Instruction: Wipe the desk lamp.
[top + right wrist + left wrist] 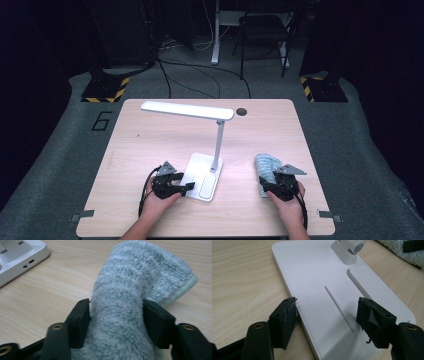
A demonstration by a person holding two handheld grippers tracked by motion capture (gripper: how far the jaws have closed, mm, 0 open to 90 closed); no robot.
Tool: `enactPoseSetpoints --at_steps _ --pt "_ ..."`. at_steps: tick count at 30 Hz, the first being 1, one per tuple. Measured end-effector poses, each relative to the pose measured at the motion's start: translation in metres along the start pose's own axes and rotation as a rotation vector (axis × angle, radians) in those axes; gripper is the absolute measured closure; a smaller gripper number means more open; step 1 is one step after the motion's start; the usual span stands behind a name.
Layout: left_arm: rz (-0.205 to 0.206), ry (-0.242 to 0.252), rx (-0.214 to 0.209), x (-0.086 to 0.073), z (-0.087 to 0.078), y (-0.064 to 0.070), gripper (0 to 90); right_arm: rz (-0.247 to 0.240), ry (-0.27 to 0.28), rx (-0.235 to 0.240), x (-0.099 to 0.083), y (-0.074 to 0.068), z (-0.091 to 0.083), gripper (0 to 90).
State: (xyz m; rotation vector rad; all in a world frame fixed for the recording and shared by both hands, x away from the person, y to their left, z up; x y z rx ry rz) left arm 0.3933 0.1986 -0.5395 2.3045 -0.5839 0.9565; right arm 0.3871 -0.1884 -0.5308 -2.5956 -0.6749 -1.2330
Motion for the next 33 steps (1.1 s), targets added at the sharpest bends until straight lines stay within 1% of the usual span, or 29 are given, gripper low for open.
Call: enactPoseSetpoints --at_steps 2,5,6,7,9,10,11,13,15,16,17,18,20,21,22,23,24,25,26,27,28,29,30,31,32,33 --pt "-0.003 0.001 0.004 0.000 0.000 0.000 31.9 -0.015 -0.001 0.005 0.001 -0.001 0.001 50.4" --pt "-0.010 0.002 0.015 0.000 0.000 0.002 32.0 -0.021 -0.002 0.012 0.003 -0.003 0.001 56.4" --pt "-0.012 0.003 0.017 -0.001 0.000 0.002 32.2 -0.018 -0.009 0.017 0.004 -0.005 0.000 57.5" --pt "-0.020 0.004 0.021 -0.001 0.000 0.003 32.5 -0.020 -0.003 0.020 0.005 -0.007 0.000 58.2" --pt "-0.028 0.011 0.029 -0.001 0.000 0.004 32.8 -0.033 -0.003 0.041 0.008 -0.011 -0.001 59.0" --pt "-0.029 0.013 0.033 -0.001 0.000 0.004 33.0 -0.029 0.009 0.051 0.011 -0.016 -0.001 59.1" --pt "-0.036 0.017 0.034 -0.001 0.001 0.004 33.1 -0.036 0.016 0.062 0.013 -0.020 -0.003 59.2" --pt "-0.038 0.018 0.036 -0.001 0.001 0.005 33.4 -0.019 0.048 0.086 0.020 -0.031 -0.007 59.3" --pt "-0.047 0.019 0.039 -0.001 0.000 0.005 33.9 -0.017 0.078 0.114 0.027 -0.043 -0.010 59.2" --pt "-0.050 0.020 0.041 -0.001 0.000 0.005 34.0 -0.004 0.095 0.123 0.029 -0.050 -0.011 59.2" --pt "-0.063 0.021 0.045 -0.002 0.000 0.006 34.1 0.012 0.109 0.147 0.031 -0.057 -0.010 59.2" --pt "-0.069 0.021 0.044 -0.002 0.000 0.006 34.3 0.035 0.110 0.181 0.032 -0.065 -0.009 59.2" --pt "-0.070 0.017 0.029 -0.003 0.001 0.007 34.2 0.047 0.094 0.238 0.034 -0.080 -0.003 59.1" --pt "-0.068 0.013 0.025 -0.003 0.001 0.009 34.1 0.040 0.085 0.244 0.034 -0.085 0.000 59.1" --pt "-0.062 0.011 0.019 -0.004 0.002 0.010 34.1 0.022 0.070 0.243 0.035 -0.091 0.003 59.1" --pt "-0.060 0.008 0.017 -0.004 0.003 0.013 34.1 0.002 0.067 0.242 0.036 -0.094 0.007 59.1" --pt "-0.050 0.001 0.015 -0.004 0.003 0.014 34.0 -0.002 0.060 0.242 0.037 -0.096 0.010 59.1" --pt "-0.043 -0.006 0.013 -0.004 0.003 0.016 34.0 0.007 0.053 0.241 0.037 -0.098 0.012 59.1" --pt "-0.043 -0.003 0.017 -0.005 0.004 0.019 33.9 -0.006 0.051 0.238 0.038 -0.098 0.015 59.1" --pt "-0.028 -0.010 0.009 -0.005 0.005 0.020 33.8 0.003 0.042 0.233 0.039 -0.098 0.017 59.0" --pt "-0.026 -0.015 0.003 -0.006 0.005 0.022 33.7 0.001 0.044 0.229 0.040 -0.097 0.020 58.8" --pt "-0.018 -0.018 0.000 -0.006 0.006 0.024 33.2 0.011 0.036 0.230 0.040 -0.096 0.022 58.7" --pt "-0.021 -0.014 0.004 -0.006 0.006 0.026 33.0 0.002 0.037 0.229 0.040 -0.094 0.026 58.5" --pt "-0.020 -0.006 0.013 -0.007 0.007 0.027 32.9 0.012 0.026 0.230 0.040 -0.094 0.028 58.3" --pt "-0.007 -0.013 0.016 -0.007 0.007 0.027 32.8 0.017 0.014 0.230 0.040 -0.093 0.029 58.1" --pt "-0.001 -0.026 0.012 -0.006 0.006 0.027 32.8 0.007 0.018 0.231 0.041 -0.092 0.032 57.8"
Point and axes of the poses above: each handheld gripper's, and its own axes: z roughly forward along the jaws, x roughly out of its top, y roughly to its right, the point moved 2 cm from there along z, roughly forward along the jaws, and after that the axes turned 8 degrees about -z, right-handed, at the moved point
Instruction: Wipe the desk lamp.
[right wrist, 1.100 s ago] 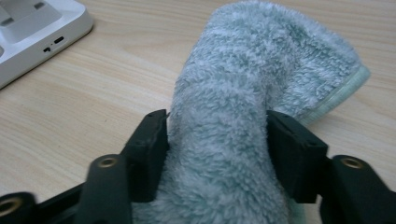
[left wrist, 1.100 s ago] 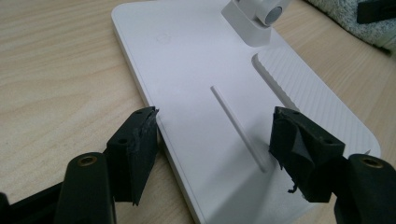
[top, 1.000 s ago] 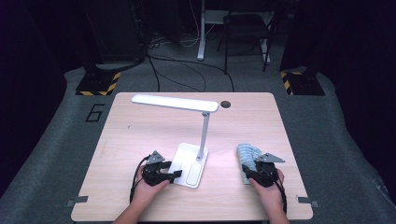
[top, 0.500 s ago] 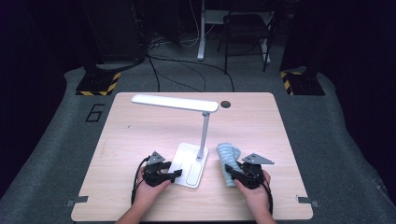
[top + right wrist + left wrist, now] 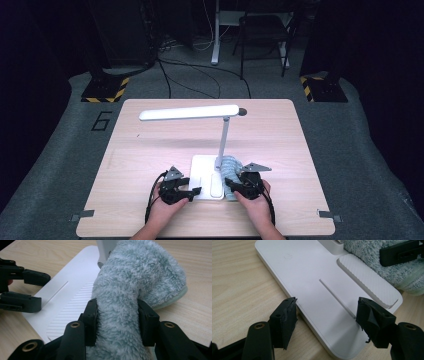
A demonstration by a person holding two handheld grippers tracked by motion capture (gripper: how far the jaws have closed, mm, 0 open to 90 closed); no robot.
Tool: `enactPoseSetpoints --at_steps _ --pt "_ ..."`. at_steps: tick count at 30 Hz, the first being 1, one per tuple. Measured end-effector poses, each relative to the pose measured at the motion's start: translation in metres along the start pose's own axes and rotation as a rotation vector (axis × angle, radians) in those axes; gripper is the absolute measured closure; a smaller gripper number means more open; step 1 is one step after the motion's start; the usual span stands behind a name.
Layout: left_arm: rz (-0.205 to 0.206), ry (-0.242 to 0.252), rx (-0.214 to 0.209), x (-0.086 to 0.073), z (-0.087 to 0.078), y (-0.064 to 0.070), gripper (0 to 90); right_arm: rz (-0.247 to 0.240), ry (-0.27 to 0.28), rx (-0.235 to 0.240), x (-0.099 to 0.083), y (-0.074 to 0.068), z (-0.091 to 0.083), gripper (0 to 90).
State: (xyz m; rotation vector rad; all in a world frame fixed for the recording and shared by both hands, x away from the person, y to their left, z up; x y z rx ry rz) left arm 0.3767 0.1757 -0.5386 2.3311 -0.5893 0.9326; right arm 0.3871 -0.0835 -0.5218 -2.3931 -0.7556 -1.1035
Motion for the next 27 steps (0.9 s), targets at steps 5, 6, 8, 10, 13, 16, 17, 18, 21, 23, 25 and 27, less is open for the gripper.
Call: enactPoseSetpoints --at_steps 5,6,8,10,13,16,17,18,21,23,25,27 --pt "0.000 0.008 0.004 0.000 0.001 0.001 32.9 0.014 -0.006 -0.008 0.001 0.003 0.004 56.8" --pt "0.004 0.001 0.005 0.000 0.000 0.001 32.9 0.010 -0.007 -0.005 0.000 0.004 0.006 56.8" --pt "0.008 0.015 0.013 0.000 0.001 0.002 33.0 0.031 -0.008 0.000 -0.001 0.005 0.008 57.0" --pt "0.012 0.014 0.020 0.000 0.001 0.002 33.0 0.031 -0.005 0.003 -0.002 0.005 0.008 57.0" --pt "0.014 0.023 0.021 0.000 0.001 0.003 32.9 0.037 0.008 0.006 -0.003 0.005 0.008 57.1" --pt "0.013 0.019 0.024 0.000 0.001 0.004 33.0 0.038 0.010 -0.003 -0.003 0.004 0.007 56.3" --pt "0.012 0.021 0.026 0.000 0.001 0.004 33.1 0.028 0.008 -0.003 -0.003 0.003 0.007 55.8" --pt "0.018 0.020 0.027 0.000 0.001 0.004 33.1 0.029 0.004 -0.005 -0.003 0.002 0.005 55.3" --pt "0.017 0.027 0.029 -0.001 0.001 0.004 33.3 0.018 -0.009 0.006 -0.005 0.000 0.001 52.6" --pt "0.020 0.030 0.026 -0.001 0.001 0.004 33.4 0.020 -0.014 0.010 -0.006 -0.003 -0.003 49.4" --pt "0.018 0.036 0.028 -0.002 0.001 0.004 33.5 0.003 -0.020 0.014 -0.008 -0.004 -0.007 52.0" --pt "0.018 0.042 0.033 -0.003 0.000 0.005 33.9 0.000 -0.041 0.026 -0.009 -0.008 -0.011 54.0"
Point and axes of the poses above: each handheld gripper's, and its own axes: z roughly forward along the jaws, x roughly out of its top, y roughly to its right, the point moved 2 cm from there along z, roughly forward along the jaws, and after that the axes turned 8 degrees about -z, right-handed, at the moved point
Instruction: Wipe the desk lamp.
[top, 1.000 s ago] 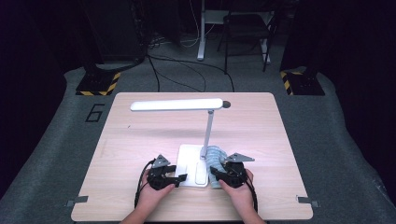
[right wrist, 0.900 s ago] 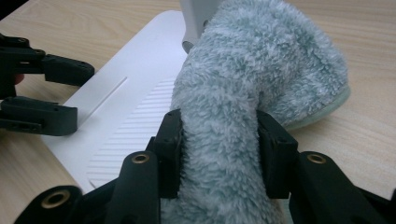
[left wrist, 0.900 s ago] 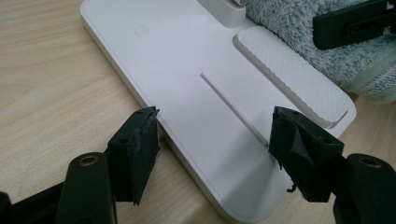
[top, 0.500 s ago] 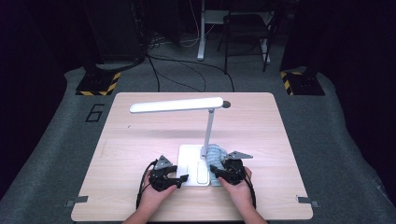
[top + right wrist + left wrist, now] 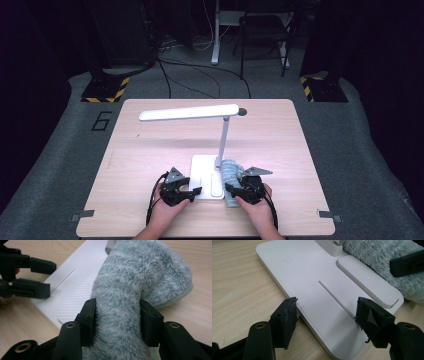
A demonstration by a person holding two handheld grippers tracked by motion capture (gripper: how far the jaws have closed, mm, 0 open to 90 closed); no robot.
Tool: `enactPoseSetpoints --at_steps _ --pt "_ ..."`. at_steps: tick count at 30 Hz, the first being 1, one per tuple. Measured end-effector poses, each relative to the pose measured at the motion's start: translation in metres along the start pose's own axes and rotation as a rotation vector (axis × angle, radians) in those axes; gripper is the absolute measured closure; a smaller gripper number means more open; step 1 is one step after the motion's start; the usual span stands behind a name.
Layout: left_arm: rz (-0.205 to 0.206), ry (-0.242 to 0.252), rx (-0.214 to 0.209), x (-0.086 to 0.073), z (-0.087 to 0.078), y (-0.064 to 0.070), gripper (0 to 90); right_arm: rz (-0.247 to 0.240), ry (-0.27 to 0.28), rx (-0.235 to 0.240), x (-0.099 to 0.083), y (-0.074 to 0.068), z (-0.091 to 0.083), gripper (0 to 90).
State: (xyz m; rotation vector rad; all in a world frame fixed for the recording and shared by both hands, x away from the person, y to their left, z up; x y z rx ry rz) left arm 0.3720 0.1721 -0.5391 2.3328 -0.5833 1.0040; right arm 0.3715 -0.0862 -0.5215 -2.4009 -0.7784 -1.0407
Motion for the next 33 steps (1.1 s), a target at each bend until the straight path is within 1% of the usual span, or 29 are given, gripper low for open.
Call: enactPoseSetpoints --at_steps 2,3,4,6,7,8,9,10,11,12,14,15,16,17,19,21,22,24,26,27,29,30,33 --pt "0.015 0.001 0.004 0.000 0.000 0.000 34.1 -0.005 -0.005 0.013 -0.001 -0.004 -0.004 53.9" --pt "0.016 0.001 0.004 0.000 0.000 0.000 34.2 -0.007 -0.006 0.019 -0.002 -0.006 -0.006 53.1" --pt "0.014 0.001 0.002 0.000 0.000 0.000 34.1 -0.021 -0.005 0.020 -0.004 -0.006 -0.007 51.1" --pt "0.001 0.003 -0.005 0.000 0.000 -0.001 34.0 -0.012 -0.005 0.017 -0.006 -0.008 -0.010 48.0" --pt "-0.006 -0.004 -0.007 0.000 0.000 -0.002 33.9 -0.016 0.006 0.015 -0.007 -0.007 -0.011 48.1" --pt "-0.028 0.001 -0.013 0.000 0.001 -0.002 33.7 -0.008 0.011 0.012 -0.008 -0.006 -0.013 49.1" --pt "-0.038 -0.002 -0.014 0.000 0.001 -0.003 33.6 -0.006 0.024 0.005 -0.008 -0.003 -0.014 50.8" --pt "-0.042 -0.003 -0.016 0.000 0.002 -0.003 33.1 0.013 0.028 0.003 -0.009 -0.002 -0.015 53.3" --pt "-0.036 -0.006 -0.012 0.001 0.002 -0.003 32.7 0.023 0.025 0.006 -0.009 0.000 -0.015 55.1" --pt "-0.048 0.002 -0.006 0.001 0.003 -0.002 32.3 0.022 0.025 0.013 -0.009 0.000 -0.014 56.6" --pt "-0.051 0.007 -0.001 0.003 0.005 -0.003 32.3 -0.004 0.023 0.005 -0.010 0.001 -0.012 58.0" --pt "-0.050 0.003 -0.005 0.004 0.005 -0.003 31.9 0.007 0.020 0.007 -0.010 0.000 -0.010 58.0" --pt "-0.063 0.012 0.000 0.004 0.007 -0.003 31.8 0.004 0.021 0.010 -0.010 -0.001 -0.009 57.7" --pt "-0.070 0.005 -0.003 0.005 0.007 -0.004 31.8 0.006 0.022 0.006 -0.010 -0.001 -0.009 57.7" --pt "-0.085 0.010 -0.004 0.007 0.008 -0.006 32.4 0.001 0.025 0.005 -0.010 -0.001 -0.007 57.8" --pt "-0.078 0.008 -0.004 0.008 0.009 -0.007 32.9 0.008 0.022 0.007 -0.009 -0.001 -0.007 57.9" --pt "-0.083 0.006 -0.007 0.008 0.009 -0.008 33.1 0.010 0.019 0.008 -0.009 -0.001 -0.007 57.9" --pt "-0.079 0.005 -0.004 0.008 0.009 -0.007 33.3 0.015 0.026 0.005 -0.009 -0.001 -0.006 57.9" --pt "-0.074 0.014 0.008 0.007 0.009 -0.006 33.6 0.028 0.027 0.003 -0.011 -0.002 -0.005 58.3" --pt "-0.065 0.014 0.011 0.007 0.008 -0.005 33.8 0.021 0.032 0.002 -0.011 -0.002 -0.005 58.7" --pt "-0.060 0.018 0.015 0.007 0.008 -0.004 34.1 0.018 0.031 -0.004 -0.011 -0.004 -0.004 59.3" --pt "-0.056 0.016 0.016 0.007 0.008 -0.004 34.1 0.009 0.030 -0.011 -0.010 -0.004 -0.004 59.6" --pt "-0.053 0.017 0.016 0.007 0.008 -0.004 34.1 0.013 0.019 -0.012 -0.009 -0.004 -0.001 60.2"
Point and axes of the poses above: each handheld gripper's, and its own axes: z roughly forward along the jaws, x roughly out of its top, y roughly to its right, the point moved 2 cm from there along z, roughly forward along the jaws, and after that the axes turned 8 degrees about -z, right-handed, at the moved point
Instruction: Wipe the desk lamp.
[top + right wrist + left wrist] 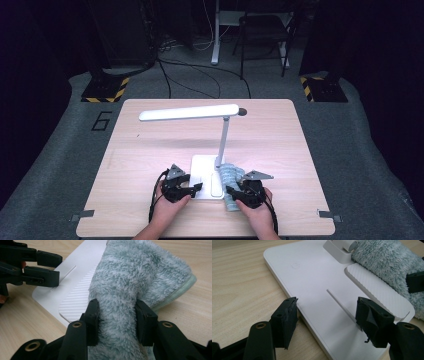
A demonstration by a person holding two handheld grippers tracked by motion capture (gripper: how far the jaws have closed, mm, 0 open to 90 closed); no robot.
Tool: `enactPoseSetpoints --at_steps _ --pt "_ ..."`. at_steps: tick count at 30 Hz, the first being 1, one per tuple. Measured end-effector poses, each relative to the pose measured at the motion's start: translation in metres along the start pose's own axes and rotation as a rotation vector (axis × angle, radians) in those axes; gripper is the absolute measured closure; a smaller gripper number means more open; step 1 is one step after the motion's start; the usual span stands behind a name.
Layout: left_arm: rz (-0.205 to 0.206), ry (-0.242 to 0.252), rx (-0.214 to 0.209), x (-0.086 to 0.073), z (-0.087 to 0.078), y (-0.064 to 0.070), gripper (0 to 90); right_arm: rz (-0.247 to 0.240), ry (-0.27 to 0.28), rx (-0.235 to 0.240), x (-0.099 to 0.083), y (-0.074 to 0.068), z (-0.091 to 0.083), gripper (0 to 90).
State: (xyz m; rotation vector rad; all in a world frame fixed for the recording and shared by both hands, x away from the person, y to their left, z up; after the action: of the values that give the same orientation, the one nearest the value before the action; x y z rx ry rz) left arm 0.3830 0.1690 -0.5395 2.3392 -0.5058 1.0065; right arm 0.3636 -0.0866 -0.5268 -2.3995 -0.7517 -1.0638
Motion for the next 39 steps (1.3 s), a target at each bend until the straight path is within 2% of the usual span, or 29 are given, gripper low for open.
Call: enactPoseSetpoints --at_steps 4,7,13,18,25,27,30,32,35,38,39 --pt "0.000 0.000 0.000 0.000 0.000 0.000 34.1 -0.013 -0.006 -0.018 0.005 0.007 0.005 61.0" --pt "0.001 0.000 0.000 0.000 0.000 0.000 34.1 0.064 0.001 -0.009 0.009 0.015 0.011 61.5" --pt "0.003 -0.001 -0.002 0.000 0.000 0.000 34.1 0.074 0.007 -0.060 0.024 0.026 0.026 61.5" --pt "0.005 0.003 0.001 0.000 0.000 0.000 34.1 0.131 0.020 -0.094 0.039 0.040 0.041 61.5" --pt "0.012 0.006 0.009 0.000 0.000 0.000 34.1 0.115 0.033 -0.144 0.050 0.049 0.055 61.4" --pt "0.014 0.010 0.015 0.000 0.001 0.001 34.1 0.120 0.038 -0.151 0.052 0.049 0.058 61.5" --pt "0.014 0.010 0.015 0.000 0.000 0.001 34.1 0.094 0.024 -0.155 0.053 0.045 0.056 62.5" --pt "0.013 0.010 0.016 0.000 0.000 0.001 34.1 0.073 0.015 -0.144 0.052 0.043 0.053 62.5" --pt "0.010 0.012 0.018 0.000 0.001 0.002 34.2 0.075 -0.009 -0.121 0.048 0.036 0.045 62.4" --pt "0.009 0.012 0.018 0.000 0.001 0.002 34.2 0.026 -0.024 -0.089 0.039 0.028 0.035 62.4" --pt "0.009 0.012 0.018 0.000 0.001 0.002 34.2 0.027 -0.031 -0.079 0.034 0.024 0.031 62.4"
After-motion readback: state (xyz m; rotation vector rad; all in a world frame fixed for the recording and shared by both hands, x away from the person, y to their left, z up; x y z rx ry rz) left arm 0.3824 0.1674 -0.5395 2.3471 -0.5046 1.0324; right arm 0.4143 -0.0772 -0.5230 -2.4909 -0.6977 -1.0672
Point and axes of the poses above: each handheld gripper's, and its own axes: z roughly forward along the jaws, x roughly out of its top, y roughly to its right, the point moved 2 cm from there along z, roughly forward along the jaws, and after that the axes turned 8 degrees about -z, right-handed, at the moved point
